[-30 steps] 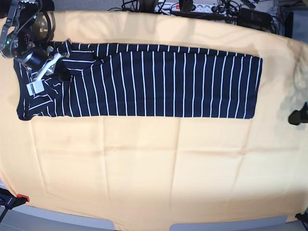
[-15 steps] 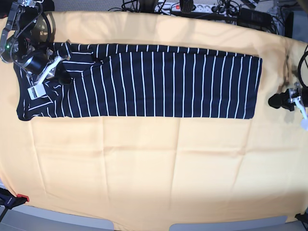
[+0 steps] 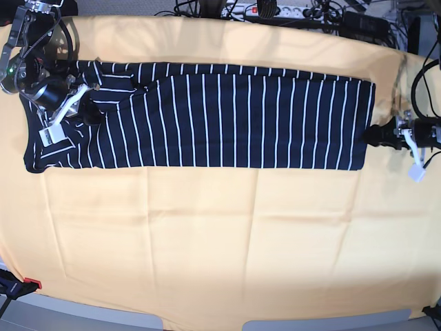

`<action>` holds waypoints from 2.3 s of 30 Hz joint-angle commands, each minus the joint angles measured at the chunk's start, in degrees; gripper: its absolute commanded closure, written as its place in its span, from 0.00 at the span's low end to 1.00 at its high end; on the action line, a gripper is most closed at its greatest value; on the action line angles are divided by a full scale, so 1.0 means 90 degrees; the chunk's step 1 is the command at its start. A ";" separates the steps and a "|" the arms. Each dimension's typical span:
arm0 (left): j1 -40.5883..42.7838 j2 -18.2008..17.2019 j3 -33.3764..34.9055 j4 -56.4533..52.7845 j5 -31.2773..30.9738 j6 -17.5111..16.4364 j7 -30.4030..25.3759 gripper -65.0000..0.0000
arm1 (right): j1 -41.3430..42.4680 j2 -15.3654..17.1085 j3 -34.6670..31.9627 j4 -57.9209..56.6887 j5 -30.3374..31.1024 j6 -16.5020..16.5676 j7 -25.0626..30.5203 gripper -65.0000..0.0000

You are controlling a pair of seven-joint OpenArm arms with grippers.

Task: Fold the T-shirt properly
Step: 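Grasp the opposite end of the folded strip with the left gripper, then fold the strip end inward with the left gripper toward the right gripper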

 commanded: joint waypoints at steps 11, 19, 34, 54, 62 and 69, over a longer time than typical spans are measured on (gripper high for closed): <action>0.0209 -0.0046 -0.0024 0.0374 0.0040 0.0005 -0.0073 0.47 | 0.0041 0.0092 0.0036 0.0080 0.0119 0.0024 0.0107 1.00; 0.0350 0.0192 -0.0024 0.0374 0.0040 0.0002 -0.0228 0.47 | 0.0044 0.0092 0.0036 0.0080 0.0121 0.0007 0.0109 1.00; 0.0350 0.0585 -0.0024 0.0374 0.0040 0.0002 -0.0282 0.47 | 0.0041 0.0095 0.0036 0.0080 0.0121 0.0007 0.0119 1.00; -0.0447 -0.0070 -0.0049 0.0374 0.1032 0.0005 -0.1134 1.00 | 0.0721 0.0095 0.0039 0.0493 0.0784 0.0167 -0.0129 0.65; -0.0444 -0.0668 -0.0049 0.0374 0.1214 0.0199 -0.1311 1.00 | 0.0748 0.0095 0.0039 0.0493 0.0792 0.0167 -0.0359 0.65; -0.0444 -0.0911 -0.0049 0.0406 0.0040 0.0075 -0.0357 1.00 | 0.0750 0.0073 0.0036 0.0493 0.0792 0.0167 -0.0355 0.65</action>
